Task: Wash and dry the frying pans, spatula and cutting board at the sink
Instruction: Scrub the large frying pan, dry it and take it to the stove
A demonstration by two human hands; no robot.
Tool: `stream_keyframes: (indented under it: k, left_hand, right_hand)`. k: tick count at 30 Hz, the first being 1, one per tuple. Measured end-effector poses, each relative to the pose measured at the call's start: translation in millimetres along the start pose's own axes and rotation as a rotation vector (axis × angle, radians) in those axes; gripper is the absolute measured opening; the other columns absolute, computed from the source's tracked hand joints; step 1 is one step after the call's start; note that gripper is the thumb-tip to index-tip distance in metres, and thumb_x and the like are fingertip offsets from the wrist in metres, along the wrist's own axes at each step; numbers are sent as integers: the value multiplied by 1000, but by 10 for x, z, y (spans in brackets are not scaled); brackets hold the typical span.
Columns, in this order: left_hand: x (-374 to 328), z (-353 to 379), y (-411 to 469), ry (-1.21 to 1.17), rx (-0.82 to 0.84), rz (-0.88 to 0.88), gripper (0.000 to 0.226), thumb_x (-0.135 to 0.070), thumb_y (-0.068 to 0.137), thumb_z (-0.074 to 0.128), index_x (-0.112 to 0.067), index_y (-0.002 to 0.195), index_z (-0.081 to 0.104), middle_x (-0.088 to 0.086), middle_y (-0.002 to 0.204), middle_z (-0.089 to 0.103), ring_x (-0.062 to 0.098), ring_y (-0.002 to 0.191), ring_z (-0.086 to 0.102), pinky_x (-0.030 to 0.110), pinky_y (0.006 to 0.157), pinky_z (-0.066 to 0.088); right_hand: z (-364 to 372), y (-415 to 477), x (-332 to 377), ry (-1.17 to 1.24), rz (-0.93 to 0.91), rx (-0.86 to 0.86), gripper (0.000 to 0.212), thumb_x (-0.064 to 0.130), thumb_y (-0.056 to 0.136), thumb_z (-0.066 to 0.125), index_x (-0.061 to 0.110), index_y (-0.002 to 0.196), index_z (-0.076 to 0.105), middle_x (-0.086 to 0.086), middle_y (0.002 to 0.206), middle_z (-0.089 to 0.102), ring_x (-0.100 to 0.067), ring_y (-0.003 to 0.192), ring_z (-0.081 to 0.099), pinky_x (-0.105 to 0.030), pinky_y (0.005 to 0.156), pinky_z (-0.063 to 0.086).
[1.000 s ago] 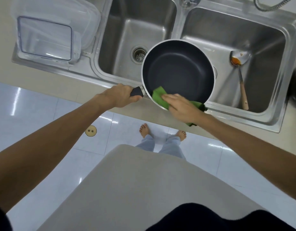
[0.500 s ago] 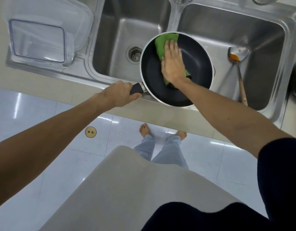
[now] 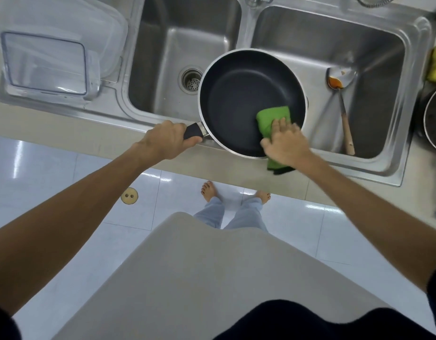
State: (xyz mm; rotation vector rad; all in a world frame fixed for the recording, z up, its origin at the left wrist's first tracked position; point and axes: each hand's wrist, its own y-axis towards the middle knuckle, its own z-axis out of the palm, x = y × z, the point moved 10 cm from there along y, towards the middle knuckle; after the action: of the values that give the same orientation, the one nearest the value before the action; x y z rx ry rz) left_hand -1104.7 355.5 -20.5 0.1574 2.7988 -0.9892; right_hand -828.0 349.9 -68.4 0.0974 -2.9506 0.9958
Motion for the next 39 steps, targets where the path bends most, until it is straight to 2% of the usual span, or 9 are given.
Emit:
stream_keyframes:
  k: [3,7,13,18,22,27,31,35,39]
  left_hand:
    - [-57,-28,40,-16,4,1,51,-60,96,47,-10,92,49,13,87,53,29,78,52,36,68,38]
    - [-59,-57,46,-42,-10,-22,58,-59,96,49,-2,105,58,23,98,59,36,85,53,37,72,40]
    - [-6,-20,6,-69,48,-50,52,-57,98,48,-6,105,52,18,98,55,27,84,49,37,71,39]
    - [-63,-38,6,-102,111,-23,39,-52,99,49,-13,99,45,5,84,50,18,64,50,24,50,34]
    - [-9,12,35,-101,170,-39,42,-55,99,46,-13,104,48,3,79,48,21,55,53,23,34,37]
    - [-72,-33,14,-46,154,-50,39,-51,101,45,-12,103,44,4,78,47,17,51,48,21,36,33]
    - [-120,-58,0,-15,143,-45,36,-48,102,45,-12,101,43,7,85,49,13,49,44,20,38,28]
    - [-116,-118,16,11,101,-41,43,-51,100,47,-8,98,49,13,89,52,16,50,42,26,42,27]
    - [-57,-158,47,7,82,-27,47,-55,98,50,-8,90,51,13,82,56,17,52,46,27,42,28]
  right_hand:
    - [118,-253,660,302,-55,81,65,40,100,27,8,156,27,-23,160,25,-39,144,33,-48,115,30]
    - [-106,-187,1200,469,-135,-10,53,35,109,29,17,159,27,-17,167,15,-34,152,19,-49,118,26]
    - [-42,-251,396,166,-195,-305,56,30,89,32,2,120,70,-26,125,65,-42,110,65,-50,98,50]
    - [-180,521,-309,-258,-151,-222,62,31,96,33,-1,148,42,-22,154,42,-41,146,30,-53,121,19]
    - [-481,1047,-165,-293,-235,-313,63,22,100,40,2,157,23,-16,166,18,-39,154,11,-55,125,7]
    - [-644,1206,227,-38,-192,-436,65,16,97,40,9,159,21,-12,168,14,-42,153,10,-59,123,6]
    - [-759,1221,667,269,-147,-510,60,16,101,34,16,160,23,-13,168,14,-39,154,13,-51,124,15]
    - [-679,1040,1193,562,-260,-414,54,20,104,40,16,157,32,-9,165,26,-31,152,23,-45,121,20]
    - [-296,400,1278,614,-528,-262,47,23,102,56,19,149,49,1,144,59,-27,104,48,-29,100,37]
